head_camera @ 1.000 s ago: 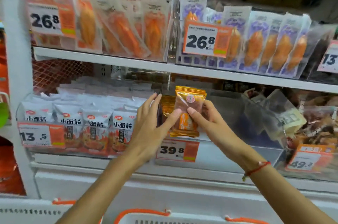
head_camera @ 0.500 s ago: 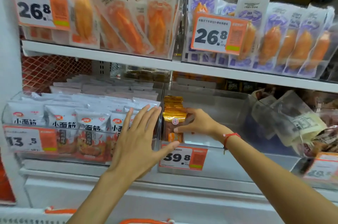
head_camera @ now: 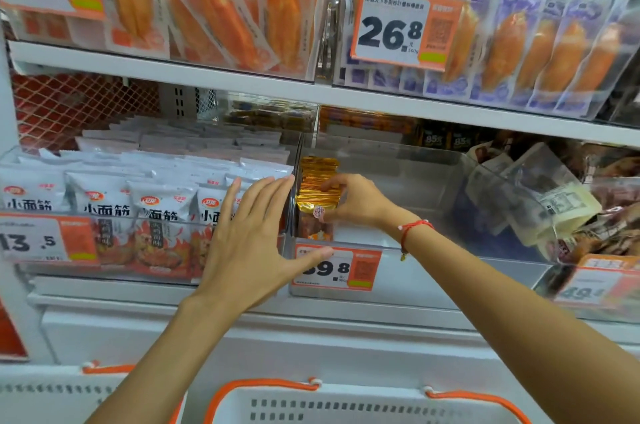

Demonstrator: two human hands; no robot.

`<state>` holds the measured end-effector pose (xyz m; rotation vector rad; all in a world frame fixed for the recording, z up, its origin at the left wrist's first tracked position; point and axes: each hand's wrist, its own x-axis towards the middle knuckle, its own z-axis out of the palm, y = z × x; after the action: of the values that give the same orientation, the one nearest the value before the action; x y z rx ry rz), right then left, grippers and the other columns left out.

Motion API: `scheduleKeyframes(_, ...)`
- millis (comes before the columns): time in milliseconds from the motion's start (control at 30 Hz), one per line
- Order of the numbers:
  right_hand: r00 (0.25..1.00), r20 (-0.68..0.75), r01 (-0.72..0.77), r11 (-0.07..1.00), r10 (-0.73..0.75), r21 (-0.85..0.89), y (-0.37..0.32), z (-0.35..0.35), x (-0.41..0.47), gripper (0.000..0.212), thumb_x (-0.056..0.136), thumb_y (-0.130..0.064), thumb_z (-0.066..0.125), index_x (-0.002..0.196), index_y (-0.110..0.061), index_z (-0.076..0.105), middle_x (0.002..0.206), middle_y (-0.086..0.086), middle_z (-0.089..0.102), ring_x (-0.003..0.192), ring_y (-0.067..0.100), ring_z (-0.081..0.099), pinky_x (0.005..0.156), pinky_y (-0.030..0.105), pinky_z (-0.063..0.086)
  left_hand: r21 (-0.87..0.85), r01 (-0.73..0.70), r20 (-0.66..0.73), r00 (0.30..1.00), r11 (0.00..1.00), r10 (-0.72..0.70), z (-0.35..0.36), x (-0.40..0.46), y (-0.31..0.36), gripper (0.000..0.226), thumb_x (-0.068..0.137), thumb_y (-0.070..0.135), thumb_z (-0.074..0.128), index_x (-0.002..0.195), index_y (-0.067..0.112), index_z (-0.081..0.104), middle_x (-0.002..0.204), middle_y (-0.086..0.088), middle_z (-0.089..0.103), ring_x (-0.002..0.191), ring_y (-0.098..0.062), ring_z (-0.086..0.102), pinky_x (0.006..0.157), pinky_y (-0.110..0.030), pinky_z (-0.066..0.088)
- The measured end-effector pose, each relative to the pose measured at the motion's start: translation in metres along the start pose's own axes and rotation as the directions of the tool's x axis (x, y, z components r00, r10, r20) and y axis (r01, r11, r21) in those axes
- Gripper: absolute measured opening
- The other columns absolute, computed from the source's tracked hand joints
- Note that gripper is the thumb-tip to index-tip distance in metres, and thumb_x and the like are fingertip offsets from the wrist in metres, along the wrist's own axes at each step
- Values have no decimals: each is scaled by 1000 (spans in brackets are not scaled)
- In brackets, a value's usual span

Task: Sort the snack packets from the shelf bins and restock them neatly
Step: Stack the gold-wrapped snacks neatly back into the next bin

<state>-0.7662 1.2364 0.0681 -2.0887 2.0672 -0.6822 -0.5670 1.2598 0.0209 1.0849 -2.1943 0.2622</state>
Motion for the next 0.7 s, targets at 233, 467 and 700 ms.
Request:
scheduleKeyframes(233, 995, 80, 64, 992, -56, -105, -1, -16, -12, 59, 82, -31, 74, 135, -17, 52, 141, 4, 50, 129, 25, 45, 104, 42, 42, -15, 9, 26, 1000, 1000, -8, -5, 1, 1, 111, 70, 95, 21, 154, 22, 15, 159, 4, 22, 147, -12, 13, 118, -35, -14)
scheduleKeyframes(467, 964, -42, 257, 959, -263, -120, -8, -55, -111, 28, 90, -24, 66, 118, -23, 62, 109, -5, 65, 87, 9, 61, 78, 32, 56, -97, -81, -132, 989, 992, 68, -20, -14, 17, 101, 76, 75, 50, 150, 12, 24, 156, -5, 27, 143, -20, 22, 121, -41, 7)
scheduleKeyframes(700, 967, 175, 223, 950, -187, -220, 35, -4, -208, 17, 92, -30, 57, 105, -33, 68, 94, -14, 68, 85, 6, 62, 73, 28, 49, -289, 14, -20, 1000, 957, -21, -10, -101, 56, 15, 88, 26, 65, 102, 28, 68, 90, 17, 63, 81, -7, 59, 60, -20, 39)
